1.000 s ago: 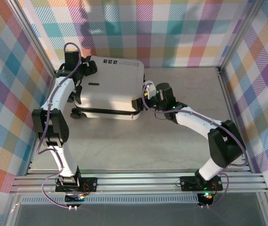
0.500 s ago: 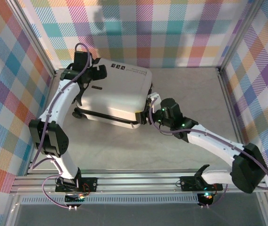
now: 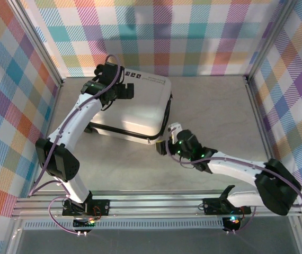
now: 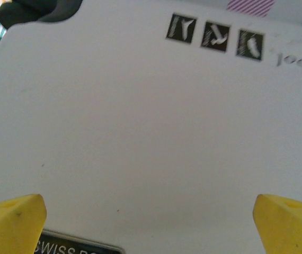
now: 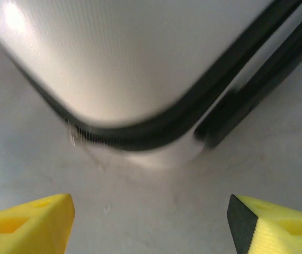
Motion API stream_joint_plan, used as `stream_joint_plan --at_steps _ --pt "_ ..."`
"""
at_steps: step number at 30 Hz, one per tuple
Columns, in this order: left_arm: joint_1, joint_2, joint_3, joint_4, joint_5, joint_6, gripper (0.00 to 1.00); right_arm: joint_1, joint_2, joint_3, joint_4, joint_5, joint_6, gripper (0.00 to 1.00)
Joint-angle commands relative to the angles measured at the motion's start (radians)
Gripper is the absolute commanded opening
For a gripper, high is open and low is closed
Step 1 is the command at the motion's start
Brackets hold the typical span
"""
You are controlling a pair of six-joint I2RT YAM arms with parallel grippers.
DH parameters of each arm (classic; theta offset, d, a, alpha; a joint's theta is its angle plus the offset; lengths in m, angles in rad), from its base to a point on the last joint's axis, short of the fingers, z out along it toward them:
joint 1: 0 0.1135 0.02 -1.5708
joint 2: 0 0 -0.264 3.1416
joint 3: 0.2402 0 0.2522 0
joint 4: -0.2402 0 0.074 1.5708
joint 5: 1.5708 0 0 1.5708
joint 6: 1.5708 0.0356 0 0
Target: Pack the luggage
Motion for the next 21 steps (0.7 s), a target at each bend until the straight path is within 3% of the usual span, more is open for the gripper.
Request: stream_joint_plan --at_steps 1,5,14,21 --pt "0.003 -0.012 -0.014 -0.040 -0.034 0.032 1.00 0.072 0.065 -0.001 0.164 0.131 0.010 0.76" --pt "-0.001 0.057 0.100 -0.091 0.010 0.070 1.00 0.090 0.158 0.021 0.213 0.139 0.051 0.76" --pt "-0.072 0.387 0.641 -0.517 -0.051 0.120 1.00 0.120 0.282 0.121 0.238 0.092 0.094 0.70" --pt "-0.074 0.453 0.675 -0.599 0.008 0.129 1.00 0.122 0.305 0.165 0.206 0.070 0.098 0.68"
